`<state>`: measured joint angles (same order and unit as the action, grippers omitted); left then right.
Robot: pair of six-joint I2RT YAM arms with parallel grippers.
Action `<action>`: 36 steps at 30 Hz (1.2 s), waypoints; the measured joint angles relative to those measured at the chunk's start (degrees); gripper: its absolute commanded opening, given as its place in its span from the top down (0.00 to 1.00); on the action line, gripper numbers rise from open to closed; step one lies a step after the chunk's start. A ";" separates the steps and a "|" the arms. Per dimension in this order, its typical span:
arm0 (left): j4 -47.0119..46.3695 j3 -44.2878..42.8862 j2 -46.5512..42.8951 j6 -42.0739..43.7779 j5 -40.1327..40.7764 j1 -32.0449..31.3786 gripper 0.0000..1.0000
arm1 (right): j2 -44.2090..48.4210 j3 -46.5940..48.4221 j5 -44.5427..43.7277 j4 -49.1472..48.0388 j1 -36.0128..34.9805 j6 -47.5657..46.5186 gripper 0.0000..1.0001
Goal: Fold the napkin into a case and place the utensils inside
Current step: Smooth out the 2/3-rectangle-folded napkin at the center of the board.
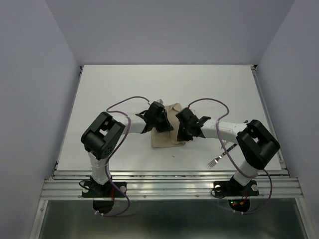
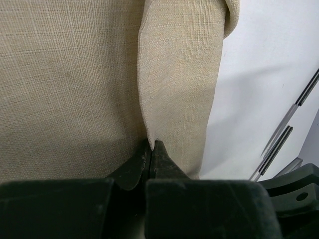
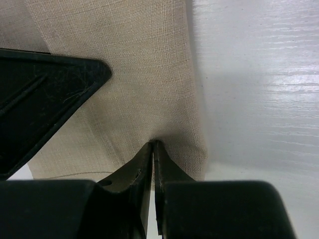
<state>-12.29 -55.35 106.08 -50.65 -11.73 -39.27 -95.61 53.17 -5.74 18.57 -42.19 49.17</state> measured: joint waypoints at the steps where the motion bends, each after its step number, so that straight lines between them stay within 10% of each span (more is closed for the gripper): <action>1: -0.02 0.00 0.00 -0.02 0.02 0.00 1.00 | 0.13 -0.09 0.00 -0.13 -0.09 0.07 0.89; 23: -1.05 0.63 -0.02 -0.55 -0.24 -0.02 1.00 | 2.62 -2.47 -2.54 0.48 -3.23 0.17 0.89; 36: 3.04 0.57 -2.95 0.83 0.20 0.02 0.68 | 2.86 -3.08 -2.69 -0.26 -3.28 0.37 0.89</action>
<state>-9.26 -54.78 103.13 -49.82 -11.53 -39.24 -92.75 50.09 -8.43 18.31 -45.47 49.54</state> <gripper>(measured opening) 0.272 0.112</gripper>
